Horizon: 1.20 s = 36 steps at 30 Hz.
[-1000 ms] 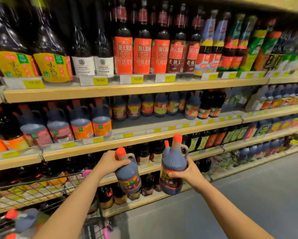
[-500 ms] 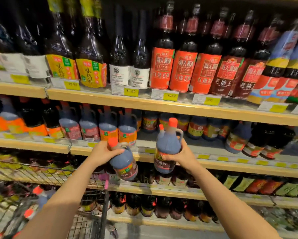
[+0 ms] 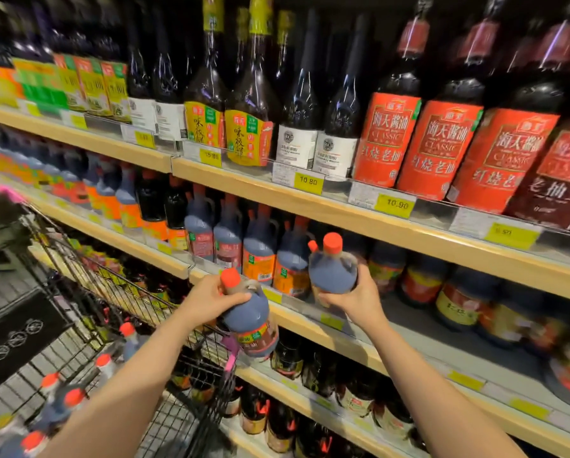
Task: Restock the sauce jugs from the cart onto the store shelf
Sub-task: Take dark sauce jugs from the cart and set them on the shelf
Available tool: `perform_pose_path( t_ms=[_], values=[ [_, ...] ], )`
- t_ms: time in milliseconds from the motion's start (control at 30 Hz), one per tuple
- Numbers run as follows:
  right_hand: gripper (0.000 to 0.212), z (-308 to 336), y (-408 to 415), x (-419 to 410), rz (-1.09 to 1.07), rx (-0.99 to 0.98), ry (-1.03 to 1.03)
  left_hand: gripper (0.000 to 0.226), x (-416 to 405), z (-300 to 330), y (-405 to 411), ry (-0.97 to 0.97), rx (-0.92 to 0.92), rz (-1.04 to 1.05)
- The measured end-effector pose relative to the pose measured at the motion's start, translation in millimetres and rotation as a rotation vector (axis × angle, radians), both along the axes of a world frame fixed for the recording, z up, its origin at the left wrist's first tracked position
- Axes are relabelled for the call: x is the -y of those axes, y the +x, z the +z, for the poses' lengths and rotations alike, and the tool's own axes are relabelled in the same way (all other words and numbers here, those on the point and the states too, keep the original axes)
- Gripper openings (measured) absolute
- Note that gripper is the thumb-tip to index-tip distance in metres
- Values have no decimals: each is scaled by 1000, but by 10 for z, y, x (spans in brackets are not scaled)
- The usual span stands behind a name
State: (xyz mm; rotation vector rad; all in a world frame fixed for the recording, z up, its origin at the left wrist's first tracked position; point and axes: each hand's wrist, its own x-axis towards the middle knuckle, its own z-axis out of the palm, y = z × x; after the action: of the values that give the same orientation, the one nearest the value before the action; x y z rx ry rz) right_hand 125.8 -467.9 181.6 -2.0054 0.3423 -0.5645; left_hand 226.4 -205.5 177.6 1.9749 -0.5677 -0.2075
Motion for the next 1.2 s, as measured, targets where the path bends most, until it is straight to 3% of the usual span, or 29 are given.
perform_pose_path(
  t_ms=[333,400,467,633,733,800,867,933,967,1033,1200],
  values=[
    [22,-317,336,273,-67,-189,262,17,216,-335,84,41,-11,-78],
    [35,-366,338,291,-72,-199,267,17,248,-361,101,41,-19,-111],
    [29,-429,384,351,-57,-211,297,14,264,-377,118,33,-24,-140],
    [69,-445,383,347,7,-242,271,9,265,-427,178,46,-30,-171],
    [77,-330,220,235,-49,-247,162,9,253,-371,174,97,-7,-213],
    [93,-323,-22,89,-161,-114,44,15,247,-284,144,96,-22,-247],
    [103,-378,-321,-190,-38,-59,-52,23,272,-165,113,111,5,-280],
    [114,-470,-521,-496,149,-223,-40,27,355,-40,61,150,52,-329],
    [114,-510,-554,-627,206,-293,-5,26,412,29,22,164,80,-356],
    [104,-586,-547,-782,241,-247,81,21,538,130,-50,155,116,-405],
    [77,-579,-606,-708,-79,-88,96,32,879,255,-219,156,184,-498]
  ],
)
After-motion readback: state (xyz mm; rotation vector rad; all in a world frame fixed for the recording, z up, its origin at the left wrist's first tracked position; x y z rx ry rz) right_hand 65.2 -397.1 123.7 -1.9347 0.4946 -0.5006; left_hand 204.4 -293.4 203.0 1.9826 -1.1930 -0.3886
